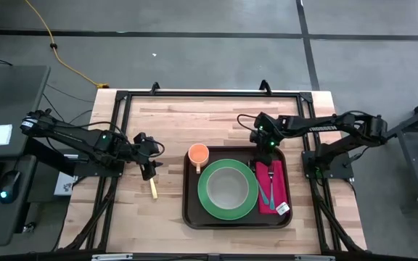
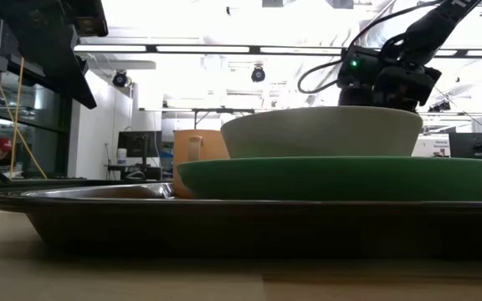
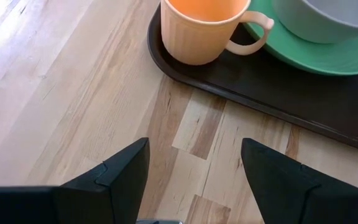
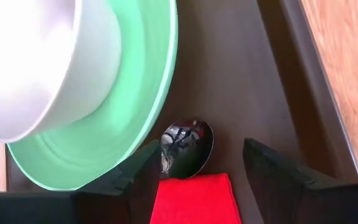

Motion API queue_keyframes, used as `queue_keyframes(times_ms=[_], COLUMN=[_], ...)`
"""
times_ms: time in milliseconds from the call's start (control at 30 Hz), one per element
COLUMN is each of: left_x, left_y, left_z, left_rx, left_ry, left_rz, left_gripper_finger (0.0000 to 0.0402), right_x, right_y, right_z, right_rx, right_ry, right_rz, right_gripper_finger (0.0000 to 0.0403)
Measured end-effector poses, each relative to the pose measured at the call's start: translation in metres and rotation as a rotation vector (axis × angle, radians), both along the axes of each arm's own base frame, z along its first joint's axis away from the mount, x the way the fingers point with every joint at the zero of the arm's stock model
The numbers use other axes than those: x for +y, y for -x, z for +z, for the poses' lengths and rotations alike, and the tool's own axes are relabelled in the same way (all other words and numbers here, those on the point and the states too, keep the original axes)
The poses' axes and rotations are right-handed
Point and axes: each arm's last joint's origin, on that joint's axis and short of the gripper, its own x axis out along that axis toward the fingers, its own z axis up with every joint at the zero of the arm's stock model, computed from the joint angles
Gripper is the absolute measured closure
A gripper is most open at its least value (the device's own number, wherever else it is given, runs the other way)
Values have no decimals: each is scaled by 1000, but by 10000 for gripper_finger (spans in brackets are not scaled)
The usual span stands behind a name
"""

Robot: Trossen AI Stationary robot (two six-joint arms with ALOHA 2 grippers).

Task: Set up tray
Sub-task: Put the blue spoon to the left of the blue fork on the red napkin

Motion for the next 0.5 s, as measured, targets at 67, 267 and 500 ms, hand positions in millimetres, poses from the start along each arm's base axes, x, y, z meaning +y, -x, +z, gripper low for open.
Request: queue_keyframes(times_ms=[67, 267, 500], left_x=[0, 0, 0], left_y=[0, 0, 0], left_z=[0, 0, 0], left_rx=[0, -1, -2], left_ry=[0, 1, 5], left_rz=[0, 1, 5], left_gripper_finger=[119, 119, 119], right_x=[0, 0, 0], right_y=[-1, -3, -7], right_z=[0, 0, -19], right_rx=[-13, -38, 18], right_ry=[8, 10, -38], right_rz=[7, 33, 79], right_gripper_finger=[199, 209, 203])
